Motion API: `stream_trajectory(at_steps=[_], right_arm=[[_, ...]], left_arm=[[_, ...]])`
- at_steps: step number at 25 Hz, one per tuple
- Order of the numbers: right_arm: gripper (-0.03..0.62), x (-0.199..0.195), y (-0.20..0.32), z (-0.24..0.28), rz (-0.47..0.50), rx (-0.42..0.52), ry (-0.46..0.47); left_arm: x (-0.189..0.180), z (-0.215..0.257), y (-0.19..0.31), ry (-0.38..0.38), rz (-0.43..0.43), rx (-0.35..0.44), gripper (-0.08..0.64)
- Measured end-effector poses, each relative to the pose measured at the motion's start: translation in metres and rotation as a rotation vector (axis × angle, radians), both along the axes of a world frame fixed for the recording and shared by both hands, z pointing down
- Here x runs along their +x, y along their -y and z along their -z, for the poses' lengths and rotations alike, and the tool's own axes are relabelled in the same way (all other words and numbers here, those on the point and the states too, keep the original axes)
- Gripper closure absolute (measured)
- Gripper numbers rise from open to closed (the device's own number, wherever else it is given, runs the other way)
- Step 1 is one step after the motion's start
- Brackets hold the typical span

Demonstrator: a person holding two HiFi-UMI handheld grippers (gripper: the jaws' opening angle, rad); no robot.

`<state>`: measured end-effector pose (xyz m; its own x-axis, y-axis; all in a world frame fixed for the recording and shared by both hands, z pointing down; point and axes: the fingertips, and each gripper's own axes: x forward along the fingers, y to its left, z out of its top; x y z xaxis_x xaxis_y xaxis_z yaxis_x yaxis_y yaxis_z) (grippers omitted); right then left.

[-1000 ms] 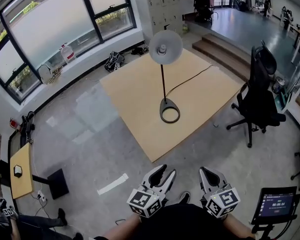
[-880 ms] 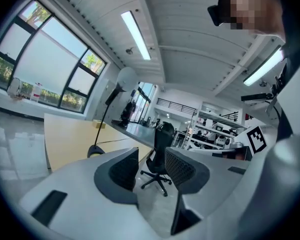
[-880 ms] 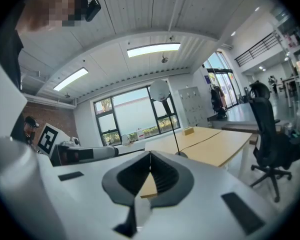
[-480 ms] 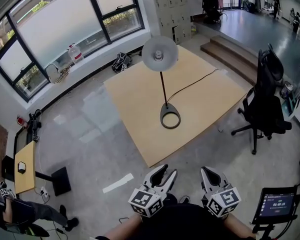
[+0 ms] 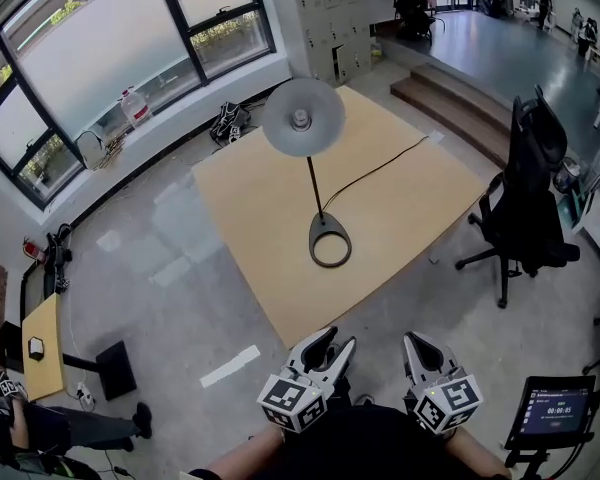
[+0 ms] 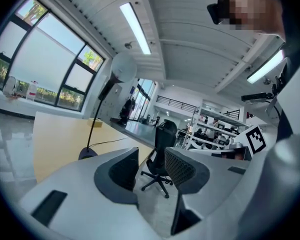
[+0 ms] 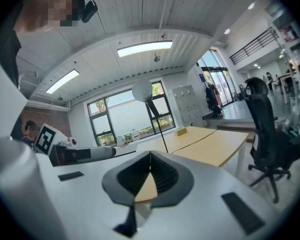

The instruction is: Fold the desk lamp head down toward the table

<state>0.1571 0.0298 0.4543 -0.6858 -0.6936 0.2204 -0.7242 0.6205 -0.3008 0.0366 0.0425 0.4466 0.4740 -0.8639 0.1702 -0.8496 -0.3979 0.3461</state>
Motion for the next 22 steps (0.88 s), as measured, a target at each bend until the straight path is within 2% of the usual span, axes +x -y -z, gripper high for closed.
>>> stream_trajectory(at_steps=[4, 12, 18, 22], right_arm=[[0.589, -0.004, 0.028, -0.001, -0.013, 0.001, -0.005], [0.589, -0.037, 0.092, 0.005, 0.0, 0.024, -0.018], [0.589, -0.062, 0.14, 0.029, 0.002, 0.058, 0.003], [0.589, -0.078, 0.171, 0.068, -0.002, 0.143, 0.013]], left_arm=[[-0.003, 0.001, 0.031, -0.003, -0.012, 0.008, 0.39], [-0.039, 0.014, 0.095, 0.004, 0.009, 0.049, 0.39], [-0.079, 0.049, 0.136, 0.147, 0.082, 0.152, 0.39], [-0.102, 0.084, 0.154, 0.212, 0.089, 0.292, 0.39]])
